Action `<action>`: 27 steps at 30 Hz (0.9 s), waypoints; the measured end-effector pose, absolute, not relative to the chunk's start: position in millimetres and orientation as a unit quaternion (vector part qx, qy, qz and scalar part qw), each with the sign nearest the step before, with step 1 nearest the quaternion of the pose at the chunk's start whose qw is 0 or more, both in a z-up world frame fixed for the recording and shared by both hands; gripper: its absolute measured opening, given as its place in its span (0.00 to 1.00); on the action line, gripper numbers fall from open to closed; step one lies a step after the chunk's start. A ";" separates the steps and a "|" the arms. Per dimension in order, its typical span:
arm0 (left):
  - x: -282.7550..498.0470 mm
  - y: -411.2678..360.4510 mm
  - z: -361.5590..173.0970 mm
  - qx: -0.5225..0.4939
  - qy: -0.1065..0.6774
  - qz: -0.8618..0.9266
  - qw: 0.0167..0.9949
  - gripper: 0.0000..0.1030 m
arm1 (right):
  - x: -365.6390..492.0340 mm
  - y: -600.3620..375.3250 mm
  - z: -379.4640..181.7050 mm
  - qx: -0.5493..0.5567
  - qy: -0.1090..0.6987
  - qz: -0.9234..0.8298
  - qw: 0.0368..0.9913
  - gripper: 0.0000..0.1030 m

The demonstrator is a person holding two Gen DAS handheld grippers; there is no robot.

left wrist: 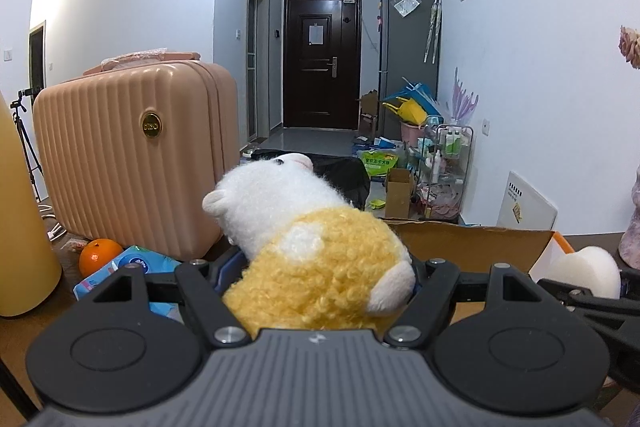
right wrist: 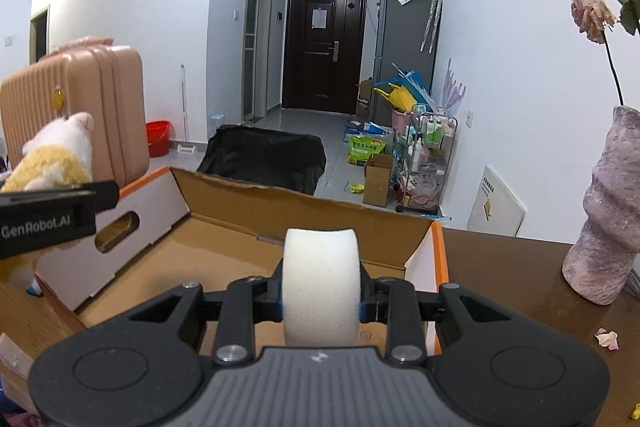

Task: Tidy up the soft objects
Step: 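Carry the plush toy and foam roll over the cardboard box with both grippers, then open the left gripper to drop the plush toy into the box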

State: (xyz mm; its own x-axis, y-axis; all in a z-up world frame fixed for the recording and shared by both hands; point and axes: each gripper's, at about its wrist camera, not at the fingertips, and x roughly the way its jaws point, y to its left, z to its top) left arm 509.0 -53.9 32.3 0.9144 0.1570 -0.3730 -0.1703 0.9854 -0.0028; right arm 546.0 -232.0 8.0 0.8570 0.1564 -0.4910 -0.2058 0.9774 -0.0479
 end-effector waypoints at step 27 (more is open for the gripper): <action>521.9 -62.8 -5.1 0.040 0.188 0.085 0.978 0.74 | 550.4 -218.8 -19.5 -0.056 0.260 0.075 0.961 0.28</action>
